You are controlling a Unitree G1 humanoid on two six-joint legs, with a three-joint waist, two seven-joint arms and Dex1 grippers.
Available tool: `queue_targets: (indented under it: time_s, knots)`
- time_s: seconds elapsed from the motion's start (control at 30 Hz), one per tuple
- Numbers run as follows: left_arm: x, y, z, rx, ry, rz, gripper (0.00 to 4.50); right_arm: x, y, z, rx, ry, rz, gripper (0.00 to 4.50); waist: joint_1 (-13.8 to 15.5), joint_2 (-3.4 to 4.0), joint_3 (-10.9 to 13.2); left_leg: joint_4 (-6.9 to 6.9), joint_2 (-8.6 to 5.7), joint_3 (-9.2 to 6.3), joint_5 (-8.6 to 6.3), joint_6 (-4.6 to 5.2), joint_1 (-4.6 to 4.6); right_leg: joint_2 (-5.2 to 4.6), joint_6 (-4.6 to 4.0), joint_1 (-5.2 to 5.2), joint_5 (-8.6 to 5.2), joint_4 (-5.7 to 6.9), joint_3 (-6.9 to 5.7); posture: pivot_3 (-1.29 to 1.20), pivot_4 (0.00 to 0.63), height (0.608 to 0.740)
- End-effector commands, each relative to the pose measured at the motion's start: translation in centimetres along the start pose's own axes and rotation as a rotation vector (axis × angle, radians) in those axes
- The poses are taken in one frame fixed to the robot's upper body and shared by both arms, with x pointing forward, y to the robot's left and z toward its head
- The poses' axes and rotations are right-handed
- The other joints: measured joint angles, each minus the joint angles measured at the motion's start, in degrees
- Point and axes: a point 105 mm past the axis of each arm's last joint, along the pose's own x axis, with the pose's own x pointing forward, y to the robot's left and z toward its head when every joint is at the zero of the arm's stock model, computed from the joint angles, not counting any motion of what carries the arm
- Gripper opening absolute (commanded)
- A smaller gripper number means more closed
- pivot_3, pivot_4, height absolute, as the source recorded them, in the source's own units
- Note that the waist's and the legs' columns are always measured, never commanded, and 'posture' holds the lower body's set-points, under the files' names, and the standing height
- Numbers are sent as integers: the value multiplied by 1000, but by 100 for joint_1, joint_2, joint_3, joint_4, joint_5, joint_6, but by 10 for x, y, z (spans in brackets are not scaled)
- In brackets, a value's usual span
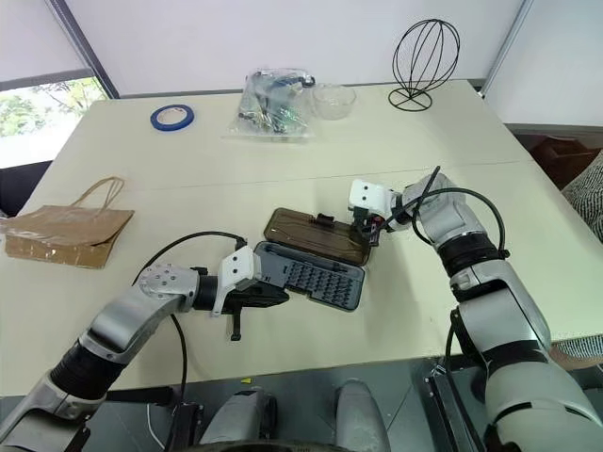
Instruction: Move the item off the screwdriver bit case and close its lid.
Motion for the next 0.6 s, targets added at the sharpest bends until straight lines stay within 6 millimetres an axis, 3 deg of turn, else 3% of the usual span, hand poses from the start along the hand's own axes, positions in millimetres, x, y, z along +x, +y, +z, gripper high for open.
queue_targets:
  time_s: [0.03,0.43,0.6]
  knots:
    - [-4,9,9,16,-22,29,0,-3,-2,5,-156,19,-94,46,8,1,1,0,0,0,0,0,-2,0,0,-2,0,0,0,0,150,740]
    - [-6,31,18,10,-60,97,0,-27,-11,41,-449,-48,-350,46,17,1,5,-1,-2,4,13,-23,-41,-2,0,-45,0,3,2,0,150,740]
    - [-10,40,19,-14,-81,141,0,-33,0,60,-529,-108,-432,46,25,1,7,-4,-2,3,13,-23,-44,-2,0,-47,0,2,2,0,150,740]
